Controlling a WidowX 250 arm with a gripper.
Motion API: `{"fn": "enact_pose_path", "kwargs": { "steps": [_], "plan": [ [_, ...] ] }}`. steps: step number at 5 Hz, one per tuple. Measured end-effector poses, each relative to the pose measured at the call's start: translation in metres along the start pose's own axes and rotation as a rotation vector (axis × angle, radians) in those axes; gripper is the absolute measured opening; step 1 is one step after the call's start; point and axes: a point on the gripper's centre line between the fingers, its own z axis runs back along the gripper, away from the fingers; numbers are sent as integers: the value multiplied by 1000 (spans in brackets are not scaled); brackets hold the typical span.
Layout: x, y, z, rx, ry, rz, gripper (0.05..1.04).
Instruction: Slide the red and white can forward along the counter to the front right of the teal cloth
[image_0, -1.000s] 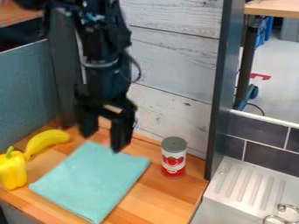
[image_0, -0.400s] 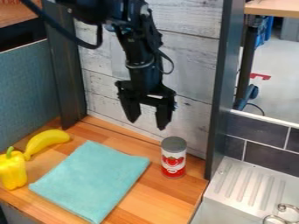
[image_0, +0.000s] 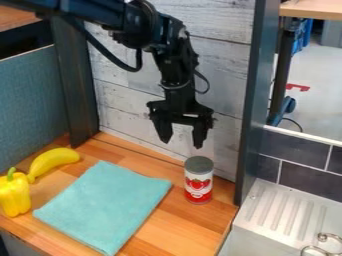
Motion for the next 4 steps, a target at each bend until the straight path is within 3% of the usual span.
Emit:
{"fn": "enact_pose_path", "kwargs": {
  "steps": [2,4],
  "plan": [
    [8,1,-17,13,-8,76,1004],
    [15,-5,-24,-30,-44,139,1004]
  ]
}}
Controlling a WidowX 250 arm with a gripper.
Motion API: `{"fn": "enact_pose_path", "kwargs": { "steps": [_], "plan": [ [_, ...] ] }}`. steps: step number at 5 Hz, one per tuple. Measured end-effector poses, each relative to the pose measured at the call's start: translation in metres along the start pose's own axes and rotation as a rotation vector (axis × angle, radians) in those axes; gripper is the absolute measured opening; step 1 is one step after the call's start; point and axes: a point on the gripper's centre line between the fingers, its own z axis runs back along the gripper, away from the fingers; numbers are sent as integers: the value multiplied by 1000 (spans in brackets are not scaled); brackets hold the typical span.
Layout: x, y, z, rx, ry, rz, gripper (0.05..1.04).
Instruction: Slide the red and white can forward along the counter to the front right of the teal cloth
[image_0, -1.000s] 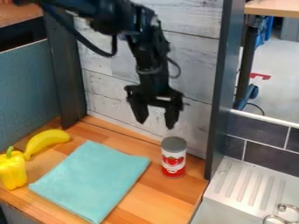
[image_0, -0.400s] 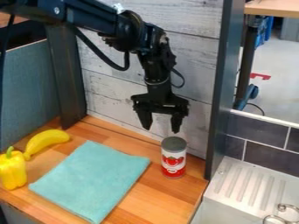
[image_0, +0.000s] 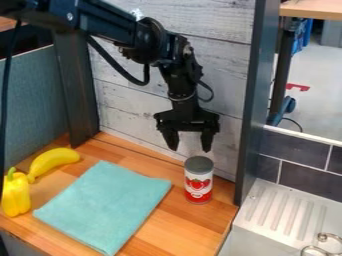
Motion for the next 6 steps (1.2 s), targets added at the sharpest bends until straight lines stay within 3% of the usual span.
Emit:
{"fn": "enact_pose_path", "kwargs": {
  "steps": [1,3,4,6],
  "plan": [
    [-9,-2,-5,5,24,9,1004],
    [-45,0,-18,115,139,-51,1004],
    [-76,6,-29,147,225,-77,1004],
    [-105,10,-12,142,250,-94,1004]
  ]
}}
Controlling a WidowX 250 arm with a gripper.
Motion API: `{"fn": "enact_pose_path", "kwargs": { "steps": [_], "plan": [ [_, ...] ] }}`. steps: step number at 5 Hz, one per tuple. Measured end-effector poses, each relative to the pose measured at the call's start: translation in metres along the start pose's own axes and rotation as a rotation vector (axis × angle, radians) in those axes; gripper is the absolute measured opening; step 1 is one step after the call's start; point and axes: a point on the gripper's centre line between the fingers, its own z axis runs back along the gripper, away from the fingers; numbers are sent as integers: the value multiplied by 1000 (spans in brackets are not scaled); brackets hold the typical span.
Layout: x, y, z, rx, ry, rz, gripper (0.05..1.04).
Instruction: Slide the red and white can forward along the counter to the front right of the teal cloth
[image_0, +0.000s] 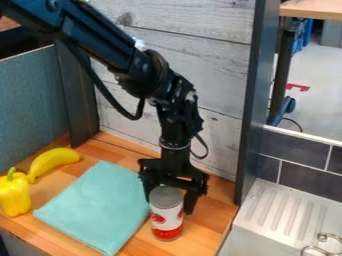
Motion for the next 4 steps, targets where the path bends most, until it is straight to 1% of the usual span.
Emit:
{"fn": "enact_pose_path", "kwargs": {
  "steps": [3,4],
  "plan": [
    [-35,6,0,0,52,14,1002],
    [-51,8,12,-12,58,57,1003]
  ]
}}
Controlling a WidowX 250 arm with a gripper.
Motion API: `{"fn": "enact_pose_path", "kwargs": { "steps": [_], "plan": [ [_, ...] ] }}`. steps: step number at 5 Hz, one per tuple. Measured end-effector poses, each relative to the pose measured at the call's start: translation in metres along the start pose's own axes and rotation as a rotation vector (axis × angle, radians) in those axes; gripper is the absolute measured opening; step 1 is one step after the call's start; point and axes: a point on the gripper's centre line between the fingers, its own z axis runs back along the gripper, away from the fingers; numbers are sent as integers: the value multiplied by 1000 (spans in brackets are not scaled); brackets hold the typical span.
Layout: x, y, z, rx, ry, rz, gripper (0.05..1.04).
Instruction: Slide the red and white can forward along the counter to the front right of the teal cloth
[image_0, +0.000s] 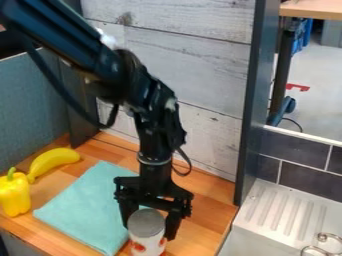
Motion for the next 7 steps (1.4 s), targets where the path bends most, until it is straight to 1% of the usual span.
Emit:
{"fn": "enact_pose_path", "kwargs": {
  "steps": [1,2,3,4,5,6,7],
  "plan": [
    [0,-2,6,-18,-10,4,1003],
    [13,1,15,-51,-38,24,1003],
    [33,10,26,-69,-46,9,1003],
    [39,14,47,-62,6,-128,1003],
    [26,28,61,6,72,-288,1003],
    [3,50,92,109,103,-390,1003],
    [-9,74,106,113,92,-349,1003]
  ]
}}
